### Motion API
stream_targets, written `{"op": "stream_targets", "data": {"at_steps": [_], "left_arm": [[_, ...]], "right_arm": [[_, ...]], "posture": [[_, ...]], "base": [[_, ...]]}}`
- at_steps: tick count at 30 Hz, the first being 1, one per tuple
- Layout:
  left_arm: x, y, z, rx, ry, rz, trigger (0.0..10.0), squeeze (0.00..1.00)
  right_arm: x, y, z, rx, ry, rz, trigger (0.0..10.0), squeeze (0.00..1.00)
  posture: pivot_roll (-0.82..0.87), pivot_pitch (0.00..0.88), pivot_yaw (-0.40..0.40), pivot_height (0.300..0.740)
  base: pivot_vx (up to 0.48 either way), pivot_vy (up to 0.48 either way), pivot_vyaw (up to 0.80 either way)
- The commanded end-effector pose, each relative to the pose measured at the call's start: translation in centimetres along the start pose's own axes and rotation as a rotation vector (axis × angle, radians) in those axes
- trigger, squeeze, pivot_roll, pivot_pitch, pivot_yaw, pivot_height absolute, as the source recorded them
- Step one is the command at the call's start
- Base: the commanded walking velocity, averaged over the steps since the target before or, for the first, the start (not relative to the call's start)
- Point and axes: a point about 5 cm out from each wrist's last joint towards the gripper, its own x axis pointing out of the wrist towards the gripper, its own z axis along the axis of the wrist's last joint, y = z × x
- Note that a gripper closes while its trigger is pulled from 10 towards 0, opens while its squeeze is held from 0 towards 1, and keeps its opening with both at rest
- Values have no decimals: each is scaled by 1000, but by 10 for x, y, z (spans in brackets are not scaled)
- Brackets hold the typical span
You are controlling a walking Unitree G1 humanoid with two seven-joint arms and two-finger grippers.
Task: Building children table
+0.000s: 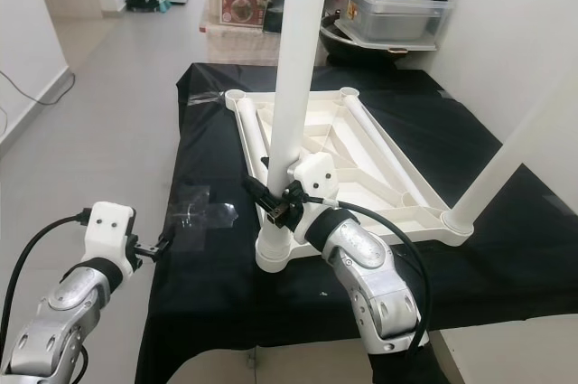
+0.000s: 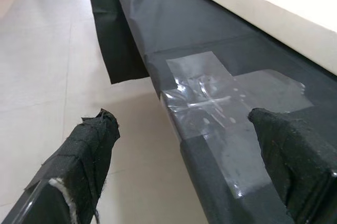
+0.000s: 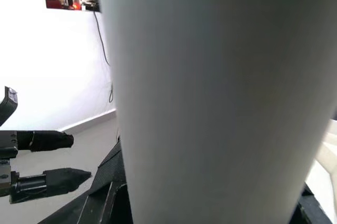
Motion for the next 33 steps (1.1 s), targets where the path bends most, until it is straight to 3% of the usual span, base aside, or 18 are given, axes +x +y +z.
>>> {"op": "stream_targets", "data": {"at_steps": [1,7,12,18,23,27,28,33], "left_arm": [[1,3,-1,12,3,15,10000,0],[2,5,-2,12,1,28,10000,0],[2,6,-3,9,4,35,10000,0],[2,5,-4,4,8,39,10000,0],[3,6,-5,0,14,43,10000,0],[4,7,-6,-3,20,48,10000,0],[4,7,-6,-3,24,54,10000,0],[4,8,-7,-2,25,57,10000,0]], "right_arm": [[-2,13,-23,43,104,67,10000,0],[-4,21,-17,-121,68,169,10000,0],[-9,28,-24,-152,115,249,10000,0],[-11,25,-32,-42,171,213,10000,0],[-6,17,-40,164,208,108,10000,0],[-2,8,-51,252,255,13,10000,0],[-2,2,-59,255,292,-47,10000,0],[-2,0,-61,256,293,-71,10000,0]], "posture": [[47,0,-80,740],[39,0,-83,740],[39,0,-84,740],[39,0,-89,740],[39,0,-93,740],[39,0,-93,740],[42,0,-96,740],[42,0,-96,740]], "base": [[0,0,0],[0,0,0],[0,0,0],[0,0,0],[0,0,0],[0,0,0],[0,0,0],[0,0,0]]}}
